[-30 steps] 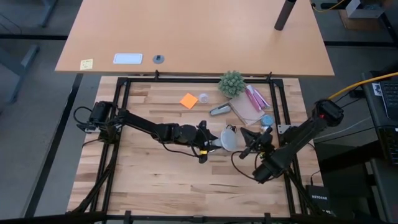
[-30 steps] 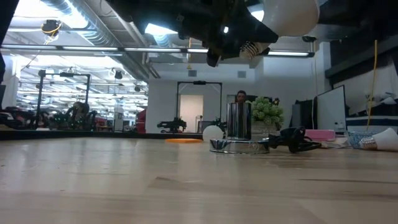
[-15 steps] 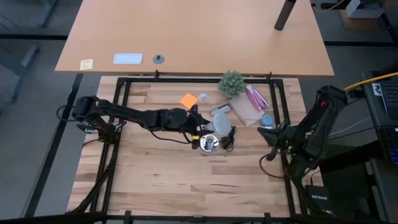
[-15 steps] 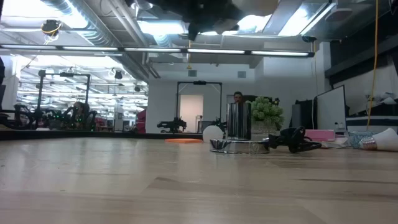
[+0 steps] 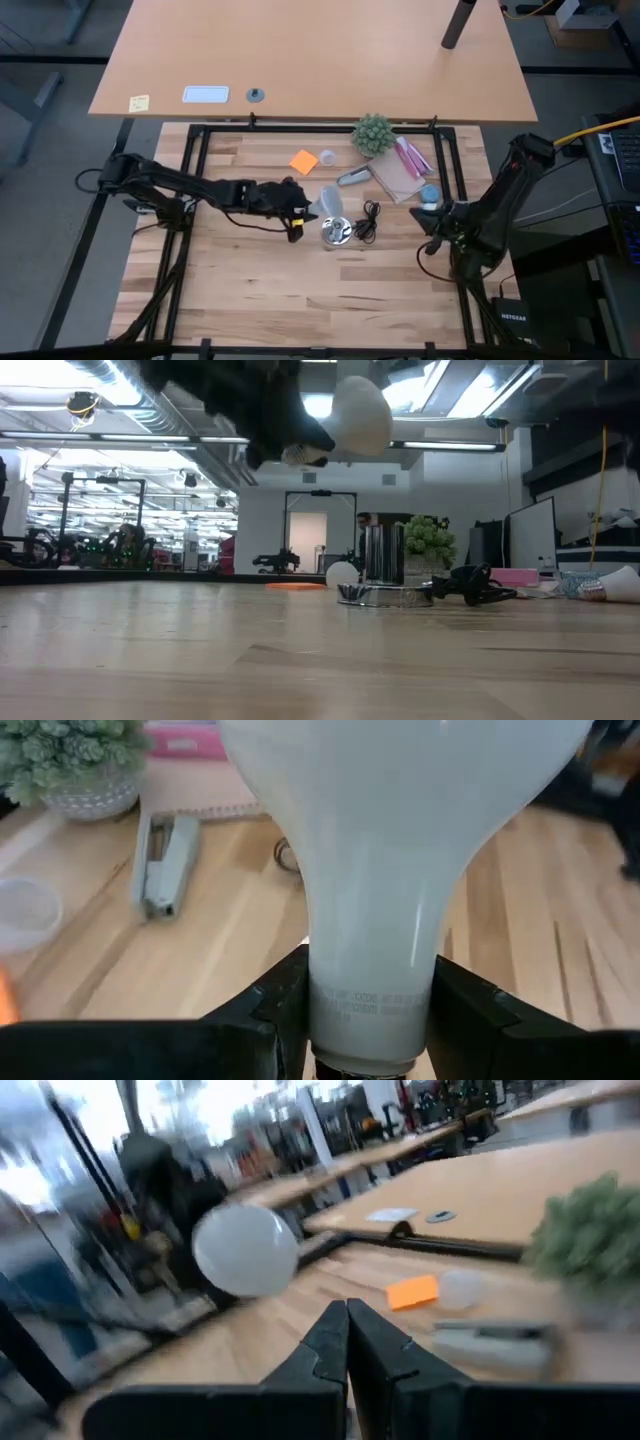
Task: Screw lightbulb
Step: Insert the lightbulb in the silver lamp
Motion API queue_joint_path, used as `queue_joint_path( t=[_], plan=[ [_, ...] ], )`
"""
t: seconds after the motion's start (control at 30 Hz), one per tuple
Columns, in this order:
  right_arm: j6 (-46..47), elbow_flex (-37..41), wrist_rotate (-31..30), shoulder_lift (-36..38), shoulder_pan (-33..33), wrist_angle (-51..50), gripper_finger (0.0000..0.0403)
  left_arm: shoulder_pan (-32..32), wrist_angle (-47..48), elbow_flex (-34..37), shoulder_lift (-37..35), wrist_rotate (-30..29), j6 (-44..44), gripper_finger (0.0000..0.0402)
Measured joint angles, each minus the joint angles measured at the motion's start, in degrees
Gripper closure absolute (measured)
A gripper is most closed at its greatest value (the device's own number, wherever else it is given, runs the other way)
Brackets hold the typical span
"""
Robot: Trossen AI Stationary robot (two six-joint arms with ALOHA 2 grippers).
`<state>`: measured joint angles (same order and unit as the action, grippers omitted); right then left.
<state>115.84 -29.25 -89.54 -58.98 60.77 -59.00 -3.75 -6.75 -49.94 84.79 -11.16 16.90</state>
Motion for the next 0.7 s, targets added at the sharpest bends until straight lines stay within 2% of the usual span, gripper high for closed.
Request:
queue_joint_path(
  t=[0.17,0.27,0.43,0.7],
  plan=[
    [-0.8,9.5,-0.3,-0.6,-1.5,23.4,0.0397,0.1,-32.5,11.2,2.7,-0.6,2.3,0.0259],
    [-5.4,11.3,0.9,-1.9,-5.1,33.8,0.0397,0.2,-48.6,13.7,6.7,-1.8,2.4,0.0259],
    [-10.2,11.3,1.9,-4.4,-11.5,39.7,0.0397,0.2,-61.0,11.9,15.2,-1.7,2.2,0.0259],
    [-10.9,10.9,2.0,-6.6,-14.3,42.9,0.0397,0.2,-68.3,5.3,24.9,-0.3,-0.4,0.0259]
  ],
)
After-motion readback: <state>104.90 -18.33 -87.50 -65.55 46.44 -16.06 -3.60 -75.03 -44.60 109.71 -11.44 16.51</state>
